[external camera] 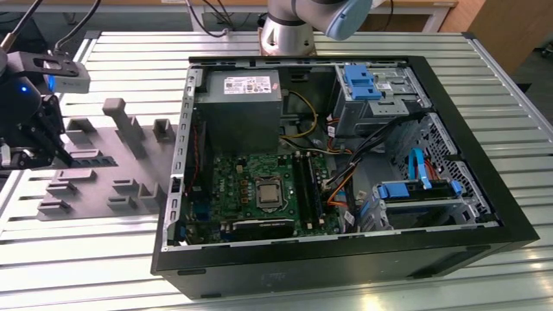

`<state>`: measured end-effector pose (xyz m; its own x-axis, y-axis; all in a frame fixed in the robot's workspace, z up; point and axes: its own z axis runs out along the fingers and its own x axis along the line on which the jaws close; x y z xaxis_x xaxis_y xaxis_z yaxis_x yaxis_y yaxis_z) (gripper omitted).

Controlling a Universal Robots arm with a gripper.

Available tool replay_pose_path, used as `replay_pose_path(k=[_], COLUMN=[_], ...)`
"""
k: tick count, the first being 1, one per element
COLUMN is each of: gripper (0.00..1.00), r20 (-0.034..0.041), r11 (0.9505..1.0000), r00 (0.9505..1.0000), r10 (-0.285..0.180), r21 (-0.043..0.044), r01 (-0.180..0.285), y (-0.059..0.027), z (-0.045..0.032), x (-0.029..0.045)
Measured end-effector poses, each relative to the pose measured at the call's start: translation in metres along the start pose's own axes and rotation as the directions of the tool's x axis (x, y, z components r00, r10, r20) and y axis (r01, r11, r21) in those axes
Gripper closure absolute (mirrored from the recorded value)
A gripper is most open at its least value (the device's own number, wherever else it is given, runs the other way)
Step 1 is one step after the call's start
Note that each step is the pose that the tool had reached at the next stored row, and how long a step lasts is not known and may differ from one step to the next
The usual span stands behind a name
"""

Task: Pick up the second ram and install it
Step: 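Pick up the second ram and move it above second insertion slot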

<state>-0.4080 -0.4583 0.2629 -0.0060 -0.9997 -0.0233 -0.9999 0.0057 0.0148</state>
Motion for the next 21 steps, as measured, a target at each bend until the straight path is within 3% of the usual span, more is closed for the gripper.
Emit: replay_pose_path(k=[21], gripper=[0.86], r20=[-0.0001], r11=[1.0], r00=[1.0], r10=[0.0], r21=[-0.0001], r01=[0.0], y=[0.0002], z=[-0.0093], x=[-0.0002])
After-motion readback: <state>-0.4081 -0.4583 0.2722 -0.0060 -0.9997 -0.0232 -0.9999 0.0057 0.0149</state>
